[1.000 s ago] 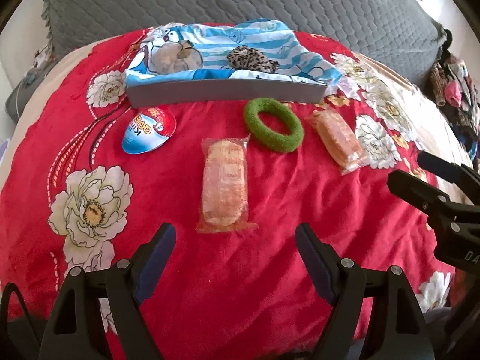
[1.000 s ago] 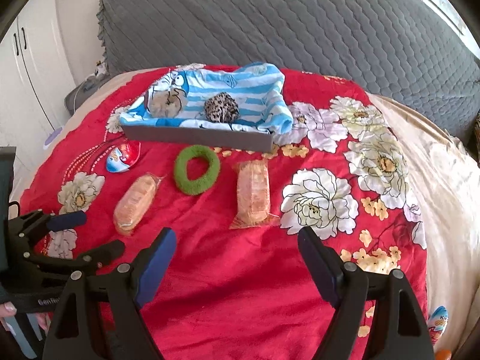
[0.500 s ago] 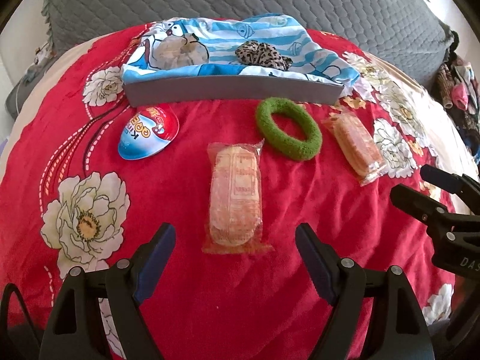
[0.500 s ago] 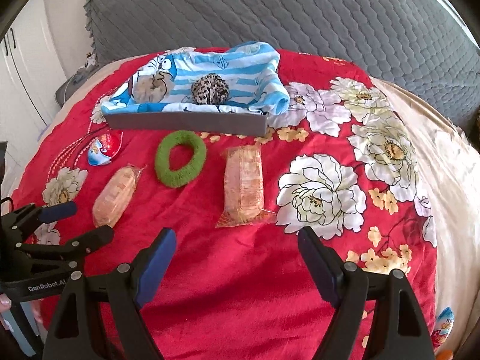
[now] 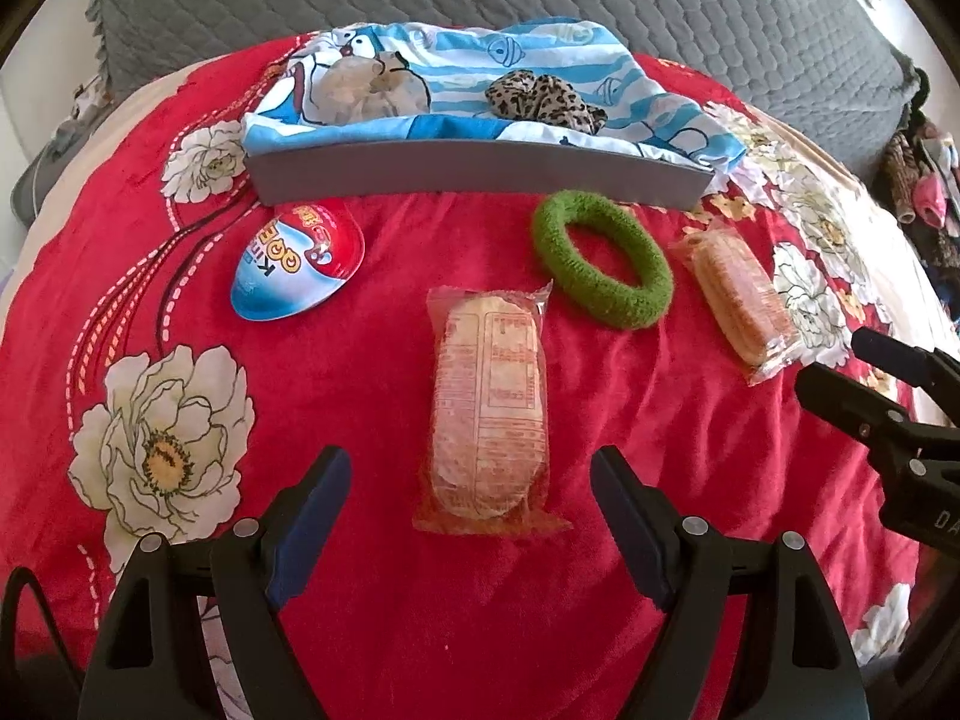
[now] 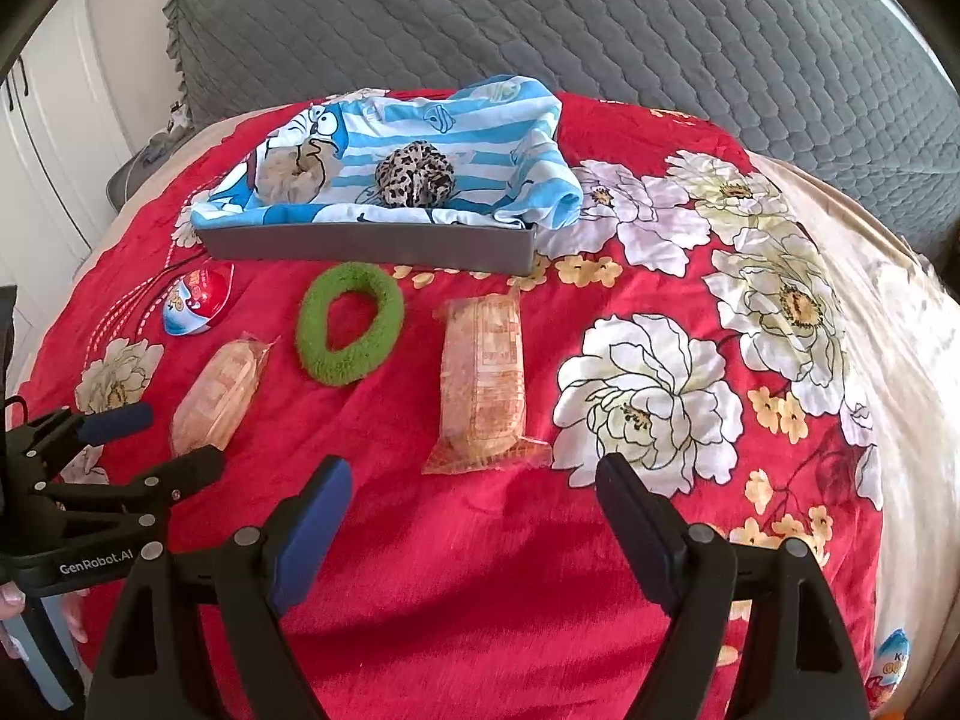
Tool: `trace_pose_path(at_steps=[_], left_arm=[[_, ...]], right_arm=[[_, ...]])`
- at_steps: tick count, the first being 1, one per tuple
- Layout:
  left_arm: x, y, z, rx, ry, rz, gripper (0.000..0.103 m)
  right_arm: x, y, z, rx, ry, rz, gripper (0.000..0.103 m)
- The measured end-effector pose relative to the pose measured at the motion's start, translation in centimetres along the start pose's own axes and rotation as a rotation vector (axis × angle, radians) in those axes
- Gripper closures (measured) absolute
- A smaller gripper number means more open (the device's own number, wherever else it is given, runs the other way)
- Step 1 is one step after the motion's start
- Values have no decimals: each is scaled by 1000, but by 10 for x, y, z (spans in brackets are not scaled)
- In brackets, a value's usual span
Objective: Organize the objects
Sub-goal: 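Move both tools toward the two clear-wrapped bread packages on the bedspread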
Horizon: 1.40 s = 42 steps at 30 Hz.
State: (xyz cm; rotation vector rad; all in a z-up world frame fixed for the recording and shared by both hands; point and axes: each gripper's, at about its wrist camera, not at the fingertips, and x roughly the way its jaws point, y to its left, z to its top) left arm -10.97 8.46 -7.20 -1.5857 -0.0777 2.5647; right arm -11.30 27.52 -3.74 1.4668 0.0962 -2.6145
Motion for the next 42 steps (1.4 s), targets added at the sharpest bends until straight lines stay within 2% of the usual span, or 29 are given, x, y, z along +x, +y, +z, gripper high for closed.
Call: trace_pose_path(at_steps=[42], left_arm=[[37, 6, 20, -49, -16, 36, 20]], right_arm=[[50, -6, 18, 10, 23, -15, 20]])
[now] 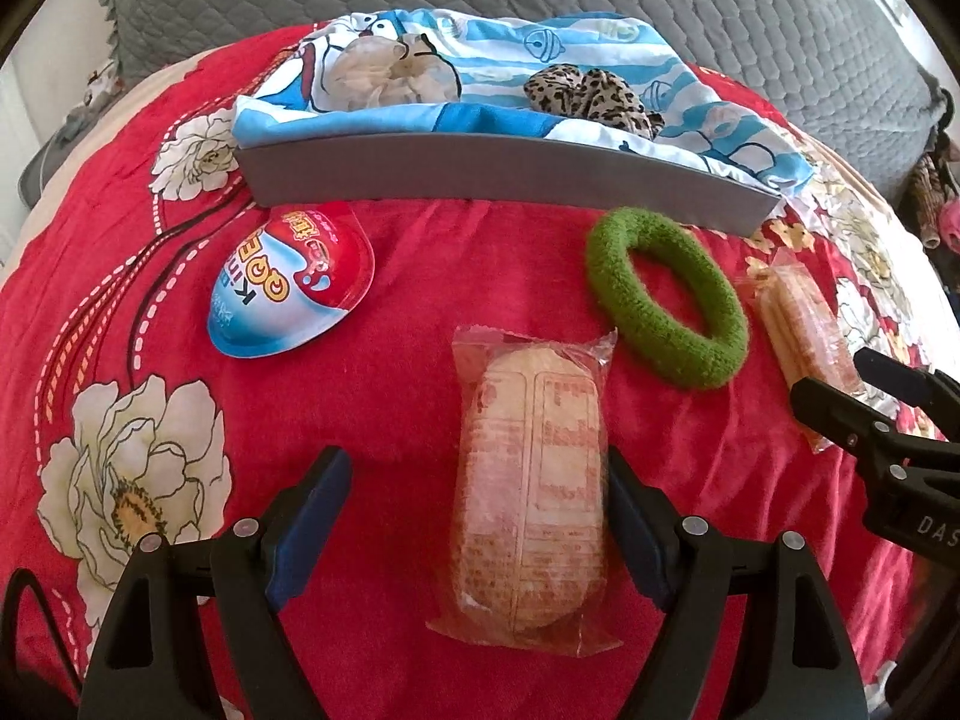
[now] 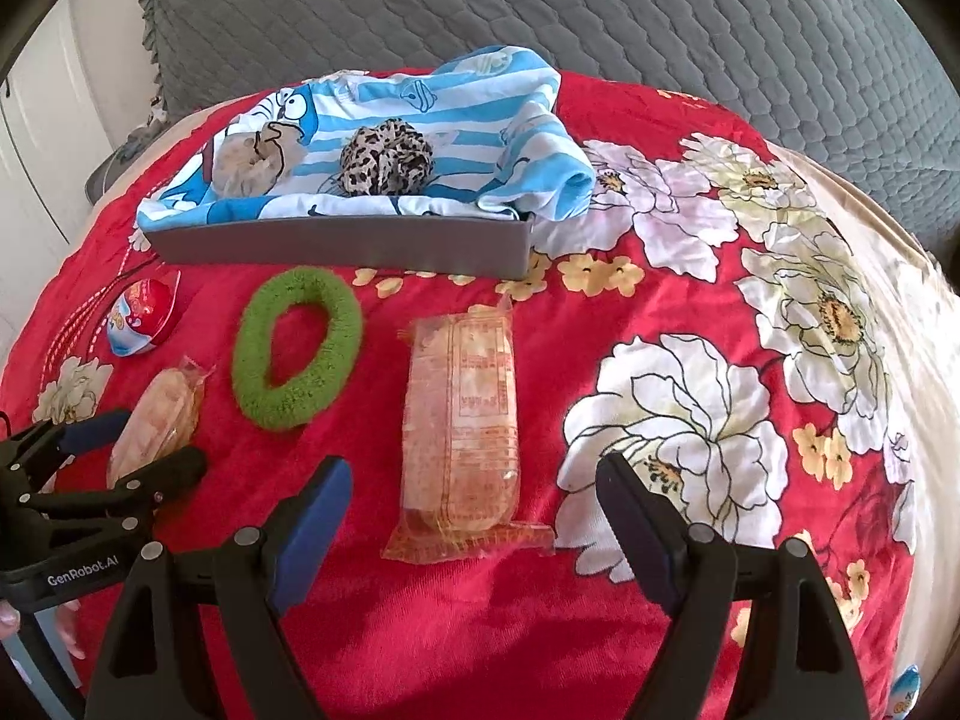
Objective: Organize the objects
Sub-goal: 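Move both tools toward the two clear-wrapped bread packages on the bedspread, then grasp a wrapped bread package with the left tool while the right tool grasps the other package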
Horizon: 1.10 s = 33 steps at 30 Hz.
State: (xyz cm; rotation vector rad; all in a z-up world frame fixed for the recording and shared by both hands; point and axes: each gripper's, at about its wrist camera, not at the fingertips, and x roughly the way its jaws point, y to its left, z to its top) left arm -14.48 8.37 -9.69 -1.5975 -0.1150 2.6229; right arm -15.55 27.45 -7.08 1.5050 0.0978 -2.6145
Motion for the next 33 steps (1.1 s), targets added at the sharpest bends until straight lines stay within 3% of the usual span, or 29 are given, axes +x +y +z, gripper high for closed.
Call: trace_pose_path(at_steps=[14, 21, 33], left_arm=[[10, -2, 0, 27, -5, 29, 19], [14, -1, 0, 34, 3, 37, 13], [15, 1, -2, 23, -3, 25, 13]], right_arm=[[8, -3, 3, 5, -6, -2, 21], [12, -4, 4, 7, -9, -14, 29], [16, -3, 4, 2, -8, -18, 45]])
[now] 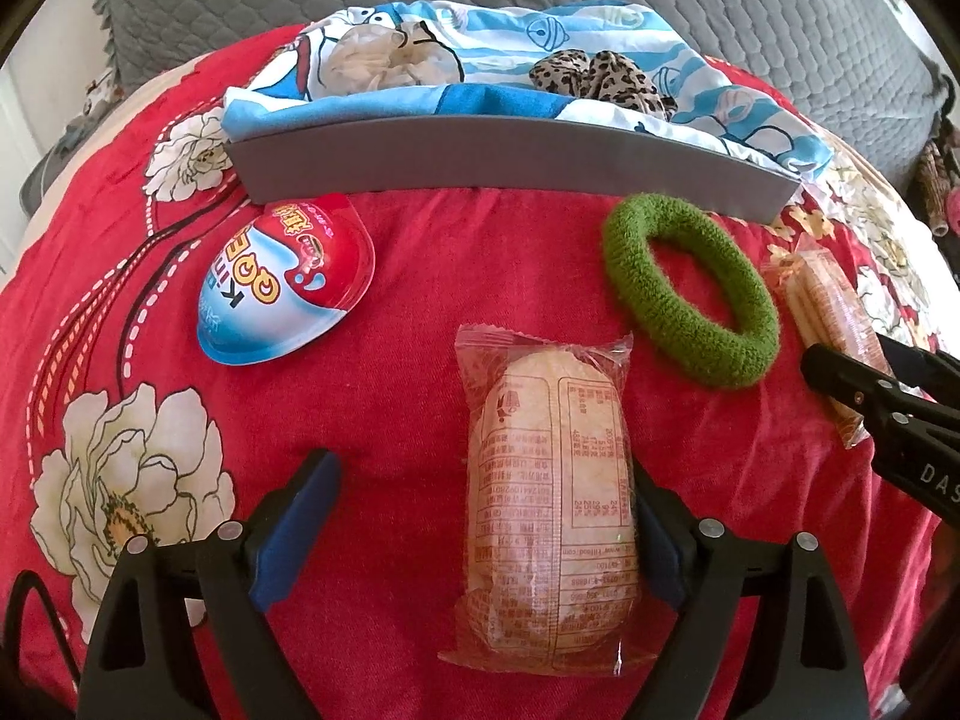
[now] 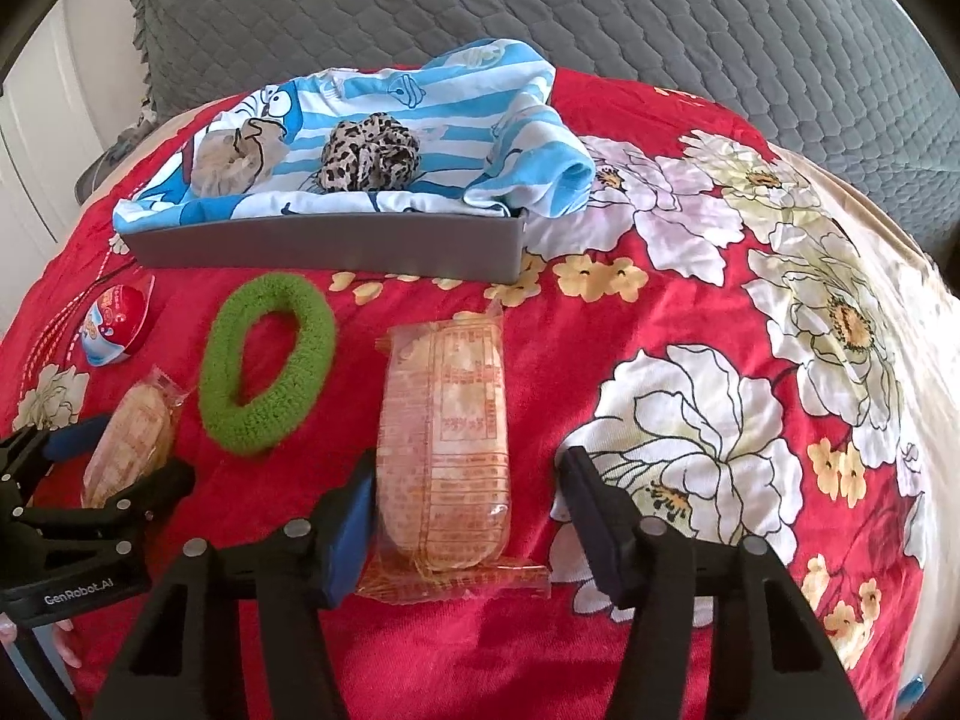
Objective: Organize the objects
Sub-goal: 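Grasp a wrapped bread package with the left tool while the right tool grasps the other package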
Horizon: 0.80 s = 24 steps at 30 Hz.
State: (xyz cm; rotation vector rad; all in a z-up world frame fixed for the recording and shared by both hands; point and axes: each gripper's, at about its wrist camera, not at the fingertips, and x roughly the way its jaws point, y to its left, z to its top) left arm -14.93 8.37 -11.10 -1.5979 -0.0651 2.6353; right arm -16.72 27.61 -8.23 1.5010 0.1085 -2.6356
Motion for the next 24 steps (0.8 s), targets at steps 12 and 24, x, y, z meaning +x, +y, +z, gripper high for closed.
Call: trace_pose_path(at_steps=[12, 24], left_arm=[[-5, 1, 0, -7, -16, -37, 31], [-13, -1, 3, 3, -21, -74, 61]], right_arm=[[0, -6, 1, 36, 9, 22, 57], [-1, -6, 1, 34, 22, 28, 58]])
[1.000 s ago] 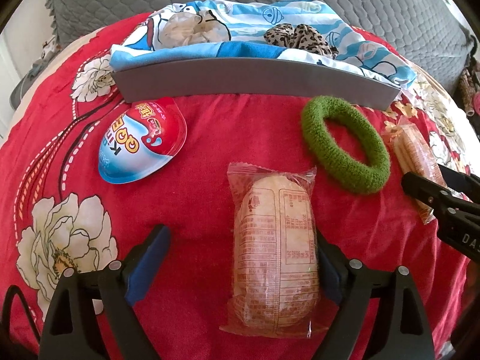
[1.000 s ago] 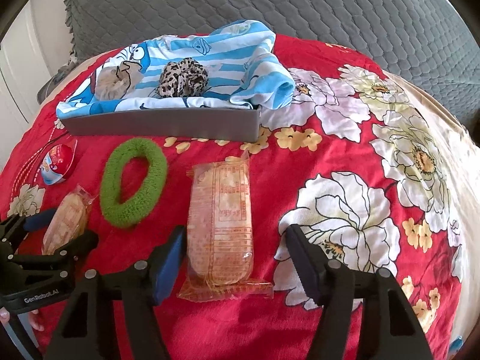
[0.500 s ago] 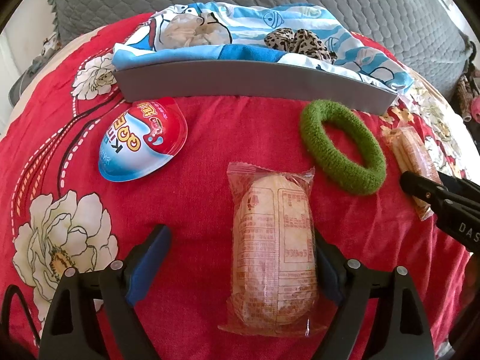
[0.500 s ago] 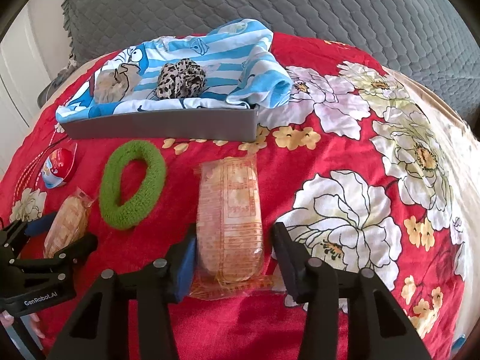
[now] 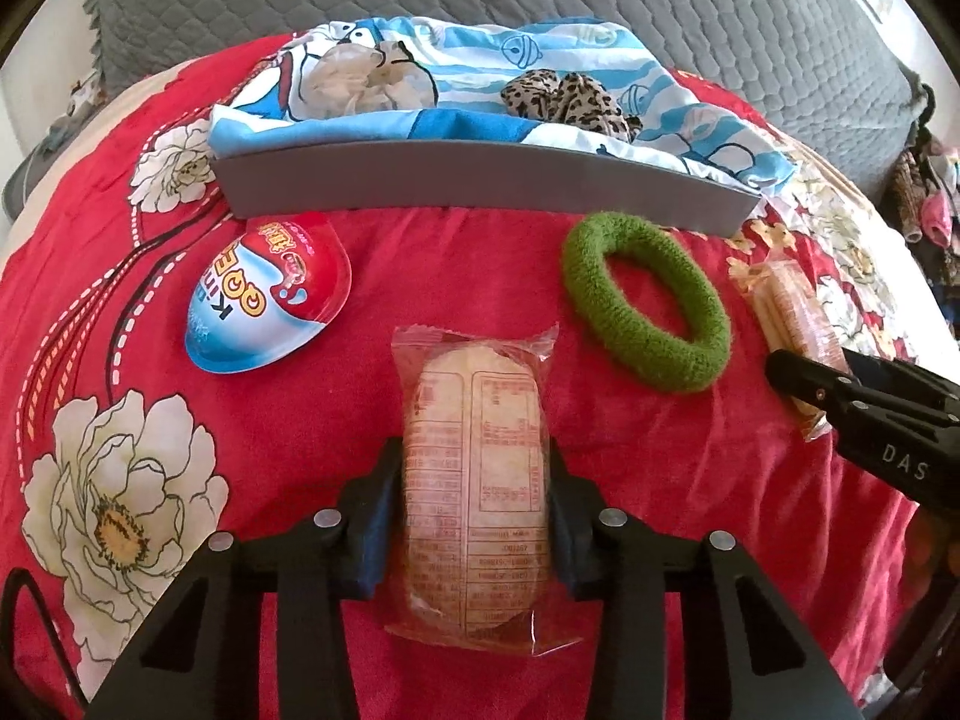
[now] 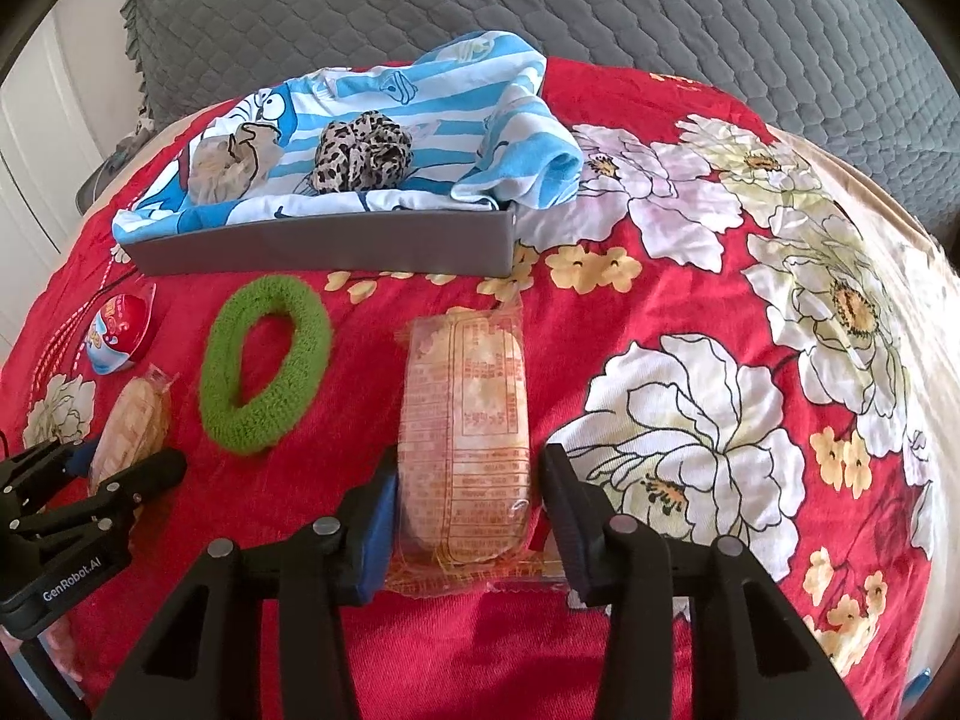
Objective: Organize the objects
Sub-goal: 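Grasp a wrapped bread package with the left tool while the right tool grasps the other package, then lift both bread packages and carry them toward the grey tray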
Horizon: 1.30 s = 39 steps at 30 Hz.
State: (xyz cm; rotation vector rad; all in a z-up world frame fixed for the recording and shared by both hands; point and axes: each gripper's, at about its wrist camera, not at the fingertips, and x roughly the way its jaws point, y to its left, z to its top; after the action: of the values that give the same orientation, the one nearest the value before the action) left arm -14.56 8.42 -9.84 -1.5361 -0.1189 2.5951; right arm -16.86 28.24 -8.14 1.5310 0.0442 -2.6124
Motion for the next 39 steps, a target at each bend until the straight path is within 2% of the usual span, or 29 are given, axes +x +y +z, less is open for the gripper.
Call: trace_pose_path(at_steps=[5, 24, 30, 39], left_arm=[[-3, -1, -2, 6, -1, -6, 63], [-22, -1, -6, 13, -33, 3, 64], [-29, -2, -7, 20, -37, 5, 64], [-48, 1, -6, 18, -63, 21, 64]], right_arm=[[-1, -1, -1, 4, 6, 9, 63], [-15, 6, -4, -84, 27, 16, 64], [-21, 10, -12, -126, 50, 48, 64], [-50, 35, -10, -192, -4, 126, 64]])
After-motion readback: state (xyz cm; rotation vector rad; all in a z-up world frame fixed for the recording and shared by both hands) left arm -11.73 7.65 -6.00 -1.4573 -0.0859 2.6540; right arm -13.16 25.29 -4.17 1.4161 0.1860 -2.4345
